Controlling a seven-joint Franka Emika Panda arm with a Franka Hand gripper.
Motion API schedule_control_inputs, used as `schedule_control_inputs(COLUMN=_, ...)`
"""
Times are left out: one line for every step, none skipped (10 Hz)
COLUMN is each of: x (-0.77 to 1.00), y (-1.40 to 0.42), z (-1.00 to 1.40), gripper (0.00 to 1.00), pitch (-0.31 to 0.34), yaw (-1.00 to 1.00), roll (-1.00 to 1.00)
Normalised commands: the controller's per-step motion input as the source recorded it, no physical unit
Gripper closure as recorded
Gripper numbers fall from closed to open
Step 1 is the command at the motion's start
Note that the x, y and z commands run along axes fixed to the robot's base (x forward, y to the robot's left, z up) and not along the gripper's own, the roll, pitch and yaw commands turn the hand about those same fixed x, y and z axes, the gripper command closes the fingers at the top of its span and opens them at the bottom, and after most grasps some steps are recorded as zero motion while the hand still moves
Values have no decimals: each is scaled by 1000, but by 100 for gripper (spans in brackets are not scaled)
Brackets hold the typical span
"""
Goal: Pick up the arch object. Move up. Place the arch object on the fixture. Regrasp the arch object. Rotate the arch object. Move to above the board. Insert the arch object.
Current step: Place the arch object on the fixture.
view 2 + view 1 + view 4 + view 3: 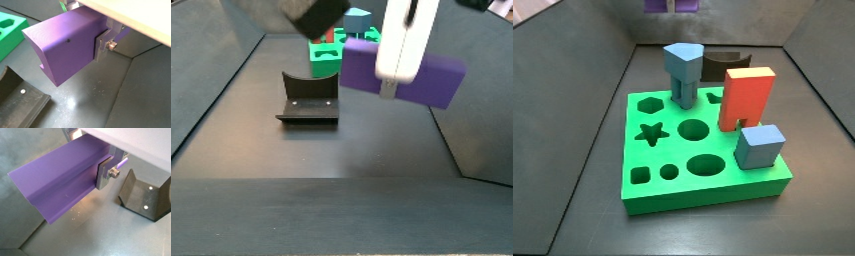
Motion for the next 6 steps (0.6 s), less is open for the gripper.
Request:
schedule_control_inputs(x=-17, y=-5, z=590, gripper=100, pitch=106, yaw=17, roll=64)
schedule_control_inputs(x=-13, y=-2, z=506, gripper=100, pitch=108, yaw=17, roll=66)
schedule_control_inputs(x=-6, y=0, z=339, gripper=100, pitch=120, yaw=19, roll=68)
schedule_control_inputs(x=-1, y=2, z=216, gripper=100, pitch=124, yaw=22, roll=66)
schedule_control_inputs(x=1000, y=-850, z=275, gripper=100, pitch=-31, yaw=1000, roll=27)
schedule_control_inputs(x=1000, y=-847, z=254, gripper=100, pitch=-31, yaw=1000, roll=26)
